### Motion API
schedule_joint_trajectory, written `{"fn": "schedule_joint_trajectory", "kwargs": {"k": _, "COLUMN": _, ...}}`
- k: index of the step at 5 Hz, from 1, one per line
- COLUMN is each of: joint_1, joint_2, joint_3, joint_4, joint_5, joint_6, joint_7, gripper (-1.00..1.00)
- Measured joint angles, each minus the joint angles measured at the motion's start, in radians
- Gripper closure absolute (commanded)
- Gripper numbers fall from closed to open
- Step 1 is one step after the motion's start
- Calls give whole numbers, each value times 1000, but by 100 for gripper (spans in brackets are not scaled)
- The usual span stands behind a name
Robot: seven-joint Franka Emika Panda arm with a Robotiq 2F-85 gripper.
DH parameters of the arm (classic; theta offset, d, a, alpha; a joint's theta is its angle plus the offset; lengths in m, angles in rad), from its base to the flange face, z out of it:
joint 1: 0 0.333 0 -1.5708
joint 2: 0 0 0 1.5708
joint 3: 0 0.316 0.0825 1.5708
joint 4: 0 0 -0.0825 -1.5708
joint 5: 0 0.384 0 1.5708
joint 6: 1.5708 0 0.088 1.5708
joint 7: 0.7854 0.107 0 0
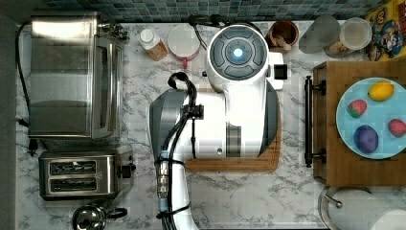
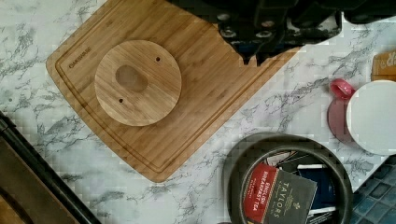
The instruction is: Open the lid of the tea container.
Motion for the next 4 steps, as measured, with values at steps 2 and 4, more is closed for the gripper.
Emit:
{"fn": "schedule_joint_trajectory", "kwargs": {"k": 2, "joint_1": -2, "joint_2": 3, "joint_3": 5, "joint_4": 0, "joint_5": 0, "joint_6": 2, "joint_7": 0, "gripper": 100}}
{"fn": "schedule_joint_trajectory", "kwargs": {"k": 4, "joint_1": 0, "joint_2": -8, "joint_3": -10, "joint_4": -61, "joint_5": -8, "joint_6": 60, "joint_7": 1, "gripper": 100}}
